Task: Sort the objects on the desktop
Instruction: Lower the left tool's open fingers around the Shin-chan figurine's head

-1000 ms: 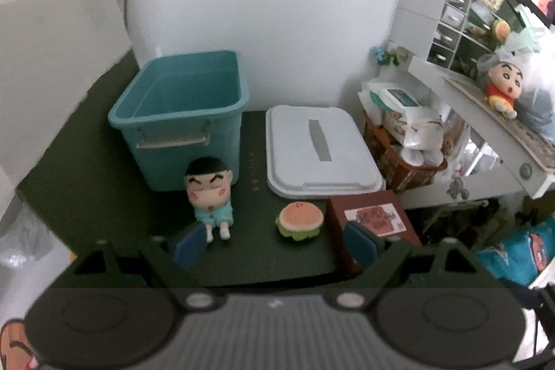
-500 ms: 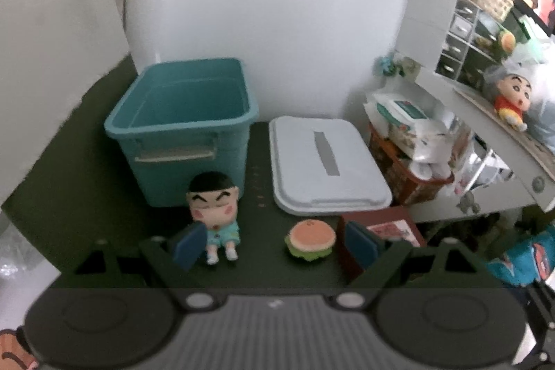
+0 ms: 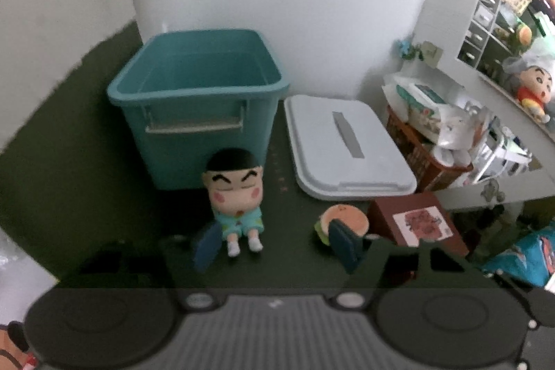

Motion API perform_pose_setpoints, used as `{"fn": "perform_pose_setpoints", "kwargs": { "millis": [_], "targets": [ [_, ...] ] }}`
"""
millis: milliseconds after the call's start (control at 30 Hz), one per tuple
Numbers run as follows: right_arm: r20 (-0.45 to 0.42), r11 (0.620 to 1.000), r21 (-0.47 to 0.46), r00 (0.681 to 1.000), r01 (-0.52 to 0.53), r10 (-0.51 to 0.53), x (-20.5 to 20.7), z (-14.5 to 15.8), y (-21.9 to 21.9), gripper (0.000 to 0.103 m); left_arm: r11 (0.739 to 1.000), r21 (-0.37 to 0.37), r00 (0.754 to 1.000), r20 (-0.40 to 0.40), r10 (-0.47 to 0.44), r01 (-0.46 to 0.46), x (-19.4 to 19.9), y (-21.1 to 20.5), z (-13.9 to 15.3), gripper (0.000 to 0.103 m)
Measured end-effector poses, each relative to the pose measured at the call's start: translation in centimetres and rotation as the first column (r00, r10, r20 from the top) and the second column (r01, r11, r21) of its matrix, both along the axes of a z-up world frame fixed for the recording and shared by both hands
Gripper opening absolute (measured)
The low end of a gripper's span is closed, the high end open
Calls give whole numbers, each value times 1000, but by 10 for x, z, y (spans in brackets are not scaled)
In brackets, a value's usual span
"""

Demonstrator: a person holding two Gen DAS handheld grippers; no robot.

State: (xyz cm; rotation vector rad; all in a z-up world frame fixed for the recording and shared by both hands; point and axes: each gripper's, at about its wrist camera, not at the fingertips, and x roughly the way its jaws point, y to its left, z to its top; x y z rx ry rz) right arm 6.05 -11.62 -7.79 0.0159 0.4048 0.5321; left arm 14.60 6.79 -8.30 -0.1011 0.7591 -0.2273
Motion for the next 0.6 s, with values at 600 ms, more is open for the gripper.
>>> {"fn": "perform_pose_setpoints", "kwargs": {
  "millis": [600],
  "targets": [
    [-73,999,-3,997,-40,39,84,-23,58,34,996,-59,996,-67,58,-62,39,27,-30,57]
  ]
}}
